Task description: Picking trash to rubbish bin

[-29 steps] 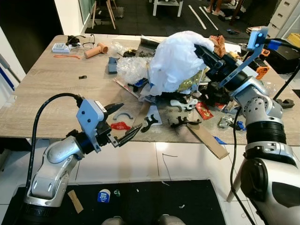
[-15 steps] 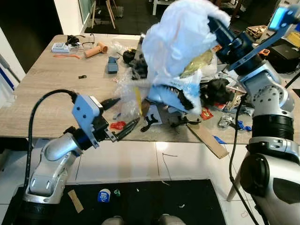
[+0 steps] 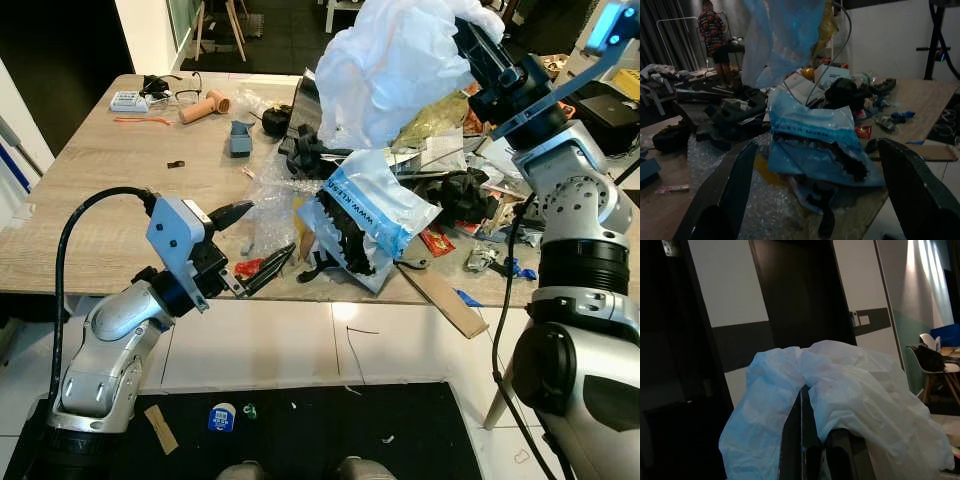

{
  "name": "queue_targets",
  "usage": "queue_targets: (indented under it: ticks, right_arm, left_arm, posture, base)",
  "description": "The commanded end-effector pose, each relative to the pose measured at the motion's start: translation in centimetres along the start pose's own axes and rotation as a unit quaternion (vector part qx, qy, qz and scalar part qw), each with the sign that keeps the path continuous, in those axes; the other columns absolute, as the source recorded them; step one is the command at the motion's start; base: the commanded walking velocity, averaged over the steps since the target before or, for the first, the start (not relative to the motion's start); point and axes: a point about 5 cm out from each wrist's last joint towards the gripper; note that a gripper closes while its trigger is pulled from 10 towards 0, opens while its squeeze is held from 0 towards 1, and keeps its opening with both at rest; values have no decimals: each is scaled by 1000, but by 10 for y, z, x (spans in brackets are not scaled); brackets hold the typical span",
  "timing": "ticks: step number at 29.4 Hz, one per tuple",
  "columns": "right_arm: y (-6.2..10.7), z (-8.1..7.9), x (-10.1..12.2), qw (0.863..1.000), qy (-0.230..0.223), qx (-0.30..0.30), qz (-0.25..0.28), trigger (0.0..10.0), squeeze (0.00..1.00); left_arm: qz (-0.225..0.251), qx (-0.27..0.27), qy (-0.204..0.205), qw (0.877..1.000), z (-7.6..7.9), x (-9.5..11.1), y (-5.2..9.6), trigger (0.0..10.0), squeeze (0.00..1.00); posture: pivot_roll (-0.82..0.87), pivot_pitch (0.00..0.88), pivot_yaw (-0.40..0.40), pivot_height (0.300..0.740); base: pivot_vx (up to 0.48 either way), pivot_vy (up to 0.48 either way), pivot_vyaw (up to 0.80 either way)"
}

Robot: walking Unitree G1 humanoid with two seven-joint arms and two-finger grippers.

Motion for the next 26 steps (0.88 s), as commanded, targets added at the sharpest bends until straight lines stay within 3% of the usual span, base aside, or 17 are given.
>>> queue_targets:
  ticks: [1,2,4,6,12,15,19,22,26]
  right_arm:
    - [-4,-13,5,998,-34,53,14,0,0]
    - [-4,-13,5,998,-34,53,14,0,0]
    - [-2,-28,3,991,-73,116,11,0,0]
    - [0,-37,-1,986,-81,144,4,0,0]
    - [-9,-37,9,982,-124,134,52,0,0]
    - [-15,-28,19,980,-147,99,86,0,0]
    - [-16,-12,-4,995,-96,-15,20,0,0]
    - [-8,5,-21,989,-83,-118,-38,0,0]
    - [-6,5,-30,985,-89,-121,-80,0,0]
  left_arm:
    - [17,-4,12,1000,2,5,-3,10000,0]
    - [17,-4,12,1000,2,5,-3,10000,0]
    - [18,-2,16,1000,3,4,-4,10000,0]
    - [18,0,17,1000,3,3,-5,10000,0]
    - [20,3,17,1000,3,3,-6,10000,0]
    - [19,4,14,1000,2,3,-5,10000,0]
    - [18,4,15,1000,3,2,-4,10000,0]
    - [15,1,15,1000,4,1,-4,10000,0]
    - [13,1,14,1000,4,1,-4,10000,0]
  posture:
    - [-40,0,-53,740]
    - [-40,0,-53,740]
    - [-40,0,-53,740]
    - [-40,0,-53,740]
    - [-41,0,-52,740]
    - [-41,0,-52,740]
    - [-41,0,-55,740]
    - [-41,0,-55,740]
    - [-39,0,-56,740]
  base:
    - [0,0,0]
    - [0,0,0]
    - [0,0,0]
    - [0,0,0]
    - [0,0,0]
    - [0,0,0]
    - [0,0,0]
    - [0,0,0]
    - [0,0,0]
Point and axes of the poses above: a point about 5 cm out from each wrist's last joint towards the gripper, its own y axis pointing back from the gripper into the wrist, its own x axis along the axis of the wrist's last joint, z = x × y, and after that the axes turned 4 degrees about y, right-handed
